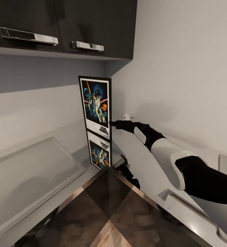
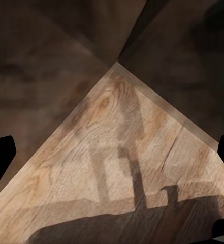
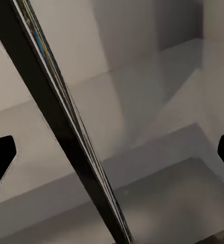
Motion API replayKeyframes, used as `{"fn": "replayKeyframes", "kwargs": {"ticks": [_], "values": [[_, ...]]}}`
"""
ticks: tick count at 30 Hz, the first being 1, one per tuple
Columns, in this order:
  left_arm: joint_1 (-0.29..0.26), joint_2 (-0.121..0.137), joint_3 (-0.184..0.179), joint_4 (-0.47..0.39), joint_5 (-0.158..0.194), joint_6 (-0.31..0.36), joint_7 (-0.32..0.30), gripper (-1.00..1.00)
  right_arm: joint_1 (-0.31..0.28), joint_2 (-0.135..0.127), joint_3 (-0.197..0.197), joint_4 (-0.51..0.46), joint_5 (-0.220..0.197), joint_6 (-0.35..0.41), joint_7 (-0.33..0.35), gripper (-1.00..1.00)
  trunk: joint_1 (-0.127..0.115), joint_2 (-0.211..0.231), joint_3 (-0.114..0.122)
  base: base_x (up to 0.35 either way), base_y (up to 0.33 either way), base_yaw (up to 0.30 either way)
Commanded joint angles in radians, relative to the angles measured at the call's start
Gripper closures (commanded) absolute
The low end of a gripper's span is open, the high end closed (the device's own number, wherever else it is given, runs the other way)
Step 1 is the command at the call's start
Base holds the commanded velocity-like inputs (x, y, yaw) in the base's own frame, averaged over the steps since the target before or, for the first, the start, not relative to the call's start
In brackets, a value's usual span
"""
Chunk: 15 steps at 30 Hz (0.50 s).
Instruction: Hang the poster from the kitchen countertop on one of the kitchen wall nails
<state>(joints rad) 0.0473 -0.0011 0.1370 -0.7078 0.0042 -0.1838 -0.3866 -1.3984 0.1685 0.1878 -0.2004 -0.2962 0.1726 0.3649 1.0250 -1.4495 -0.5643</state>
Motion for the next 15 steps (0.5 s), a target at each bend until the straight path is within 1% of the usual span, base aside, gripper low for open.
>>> {"fn": "replayKeyframes", "kwargs": {"ticks": [1,7,15], "values": [[0.0,0.0,0.003,-0.001,0.0,-0.001,-0.006,-1.0,-0.001,0.0,0.007,-0.001,-0.01,0.006,0.018,-1.0,0.0,0.0,-0.001,0.0,0.0,0.0],[0.0,0.0,0.003,-0.001,0.0,-0.001,-0.006,-1.0,-0.001,0.0,0.007,0.001,-0.008,0.007,0.049,-1.0,0.0,0.0,-0.001,0.0,0.0,0.0],[0.0,0.0,0.003,-0.002,0.0,-0.002,-0.006,-1.0,-0.001,0.0,0.007,0.004,-0.007,0.007,0.057,-1.0,0.0,0.0,-0.001,0.0,0.0,0.0]]}}
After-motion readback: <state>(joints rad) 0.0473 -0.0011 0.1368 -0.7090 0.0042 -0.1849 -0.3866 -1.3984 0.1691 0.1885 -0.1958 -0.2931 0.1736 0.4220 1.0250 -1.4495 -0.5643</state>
